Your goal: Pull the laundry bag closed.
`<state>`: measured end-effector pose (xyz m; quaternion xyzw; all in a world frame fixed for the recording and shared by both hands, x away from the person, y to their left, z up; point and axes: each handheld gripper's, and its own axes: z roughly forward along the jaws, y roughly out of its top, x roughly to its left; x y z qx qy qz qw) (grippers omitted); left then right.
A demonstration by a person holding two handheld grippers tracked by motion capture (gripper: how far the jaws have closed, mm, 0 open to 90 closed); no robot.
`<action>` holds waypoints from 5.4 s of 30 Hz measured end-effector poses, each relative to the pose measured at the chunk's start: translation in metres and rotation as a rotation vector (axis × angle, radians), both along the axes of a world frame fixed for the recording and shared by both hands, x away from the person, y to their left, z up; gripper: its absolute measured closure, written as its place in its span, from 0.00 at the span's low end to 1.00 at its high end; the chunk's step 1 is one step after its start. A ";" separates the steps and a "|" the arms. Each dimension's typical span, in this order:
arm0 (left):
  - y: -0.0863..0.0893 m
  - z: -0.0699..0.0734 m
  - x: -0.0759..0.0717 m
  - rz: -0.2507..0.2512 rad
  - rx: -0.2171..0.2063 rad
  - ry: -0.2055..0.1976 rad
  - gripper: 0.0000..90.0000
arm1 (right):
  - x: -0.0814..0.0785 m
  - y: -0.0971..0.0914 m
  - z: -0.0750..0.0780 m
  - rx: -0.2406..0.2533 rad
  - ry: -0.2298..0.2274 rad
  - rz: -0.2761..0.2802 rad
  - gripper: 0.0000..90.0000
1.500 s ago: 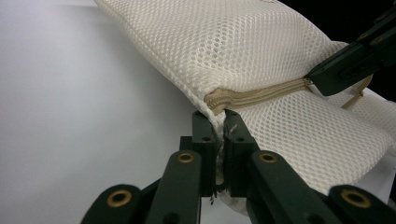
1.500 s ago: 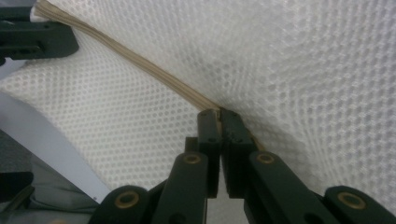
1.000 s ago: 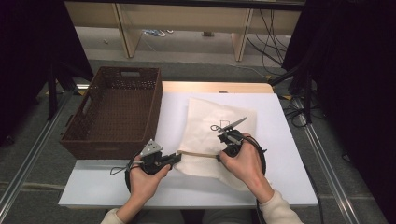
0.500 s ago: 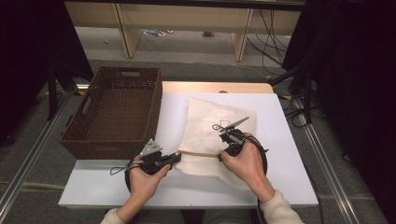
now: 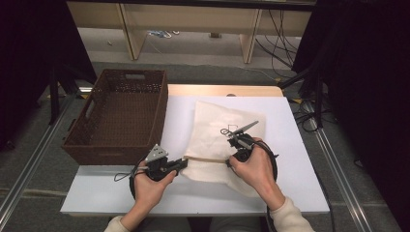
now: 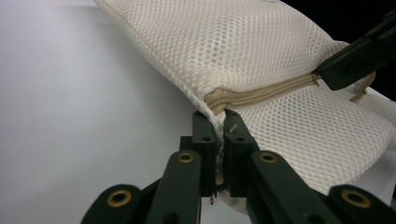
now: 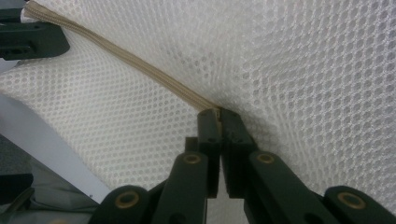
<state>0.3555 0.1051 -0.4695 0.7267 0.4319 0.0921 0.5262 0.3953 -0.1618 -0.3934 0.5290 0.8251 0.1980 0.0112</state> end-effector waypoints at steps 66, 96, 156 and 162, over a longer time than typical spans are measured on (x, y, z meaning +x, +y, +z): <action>0.000 -0.001 0.000 0.010 0.000 0.008 0.95 | 0.000 -0.009 0.003 -0.013 0.005 -0.039 0.98; 0.001 -0.001 0.001 0.002 0.000 -0.001 0.95 | -0.002 -0.011 0.009 -0.027 0.054 -0.070 0.98; 0.002 -0.001 0.002 0.003 0.010 0.005 0.95 | -0.003 -0.023 0.016 -0.031 0.052 -0.085 0.98; 0.001 -0.001 0.001 0.008 -0.003 0.009 0.95 | -0.003 -0.023 0.015 -0.033 0.030 -0.089 0.98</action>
